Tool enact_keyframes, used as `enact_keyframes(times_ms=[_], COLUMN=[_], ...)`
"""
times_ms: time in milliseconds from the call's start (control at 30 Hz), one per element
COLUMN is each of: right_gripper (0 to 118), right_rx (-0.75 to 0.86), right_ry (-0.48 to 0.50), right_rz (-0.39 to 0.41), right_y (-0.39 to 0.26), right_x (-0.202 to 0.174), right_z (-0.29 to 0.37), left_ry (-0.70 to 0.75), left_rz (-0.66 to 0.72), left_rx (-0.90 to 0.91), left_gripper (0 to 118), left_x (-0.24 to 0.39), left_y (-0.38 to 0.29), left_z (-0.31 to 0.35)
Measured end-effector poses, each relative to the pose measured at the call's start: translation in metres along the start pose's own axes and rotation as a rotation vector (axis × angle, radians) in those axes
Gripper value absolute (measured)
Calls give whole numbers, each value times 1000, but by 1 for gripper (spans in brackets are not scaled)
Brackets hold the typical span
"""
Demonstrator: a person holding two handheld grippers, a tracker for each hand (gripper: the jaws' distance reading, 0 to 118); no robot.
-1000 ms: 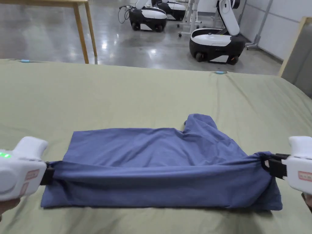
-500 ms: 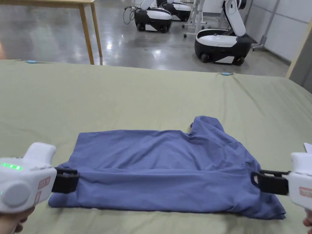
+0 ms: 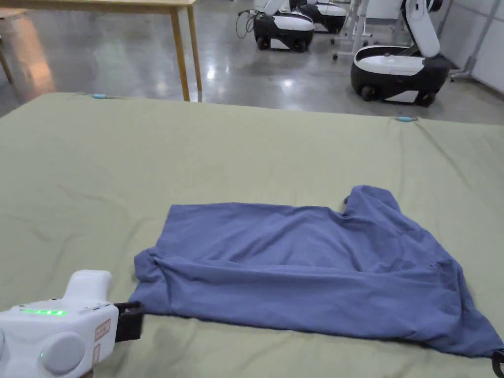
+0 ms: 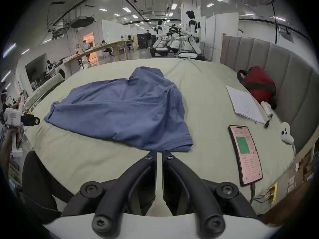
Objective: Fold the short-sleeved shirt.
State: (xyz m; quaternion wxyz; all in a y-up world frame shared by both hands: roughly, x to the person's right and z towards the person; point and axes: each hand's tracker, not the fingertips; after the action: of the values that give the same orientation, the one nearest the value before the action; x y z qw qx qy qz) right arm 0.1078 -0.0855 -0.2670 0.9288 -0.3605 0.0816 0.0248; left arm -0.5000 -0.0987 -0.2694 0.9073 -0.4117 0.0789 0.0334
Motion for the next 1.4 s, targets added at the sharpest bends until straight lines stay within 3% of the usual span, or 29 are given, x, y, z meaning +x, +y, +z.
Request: enact_keyframes(times_ms=[33, 67, 233, 267, 300, 333, 400, 433, 467, 533, 567, 633, 667, 700, 767, 800, 1000, 1133, 1367, 1400], right_gripper=[8, 8, 8, 8, 9, 32, 100, 111, 109, 105, 89, 31, 27, 16, 13, 13, 13, 13, 13, 13], right_rx=[0, -1, -16, -18, -15, -18, -53, -63, -53, -106, -132, -159, -174, -162, -123, -95, 2, -31, -190, -192], right_ry=[-4, -6, -25, -32, -43, -62, -65, -59, -46, -32, -41, 6, 58, 57, 105, 73, 113, 83, 78, 85], right_rz=[0, -1, 10, 16, 26, 39, 42, 39, 34, 20, 19, -1, -52, -72, -70, -49, 22, 67, 13, 2], right_y=[2, 3, 14, 16, 19, 22, 31, 33, 34, 38, 38, 36, 36, 40, 50, 56, 75, 58, -7, -10], right_x=[-1, 0, 4, 5, 8, 11, 18, 20, 23, 25, 27, 32, 35, 35, 34, 31, 12, 4, 17, 19], right_z=[-1, -5, -23, -28, -33, -39, -56, -61, -67, -87, -95, -106, -109, -103, -89, -76, 8, 34, 6, 3], left_ry=[5, 14, 53, 54, 57, 32, 31, 18, 17, 10, 2, -9, -12, -14, -33, -41, -133, -121, -165, -166], left_rz=[-3, -4, -57, -80, -100, -104, -97, -108, -106, -94, -84, -76, -77, -81, -99, -92, -123, -162, -110, -87], left_rx=[-7, 6, -50, -88, -110, -118, -93, -92, -92, -82, -90, -94, -95, -89, -80, -44, 13, -5, -117, -101], left_gripper=[113, 118, 111, 102, 83, 66, 54, 31, 13, 10, 9, 7, 6, 5, 4, 4, 4, 4, 5, 9], left_x=[2, 4, 21, 23, 25, 26, 31, 32, 33, 29, 28, 26, 26, 26, 27, 25, 20, 12, -10, -11], left_y=[5, 8, 29, 30, 29, 29, 30, 31, 30, 33, 33, 34, 35, 36, 41, 45, 52, 30, -22, -23], left_z=[-8, -12, -57, -65, -72, -75, -65, -63, -60, -58, -59, -60, -58, -54, -42, -31, 38, 67, 51, 50])
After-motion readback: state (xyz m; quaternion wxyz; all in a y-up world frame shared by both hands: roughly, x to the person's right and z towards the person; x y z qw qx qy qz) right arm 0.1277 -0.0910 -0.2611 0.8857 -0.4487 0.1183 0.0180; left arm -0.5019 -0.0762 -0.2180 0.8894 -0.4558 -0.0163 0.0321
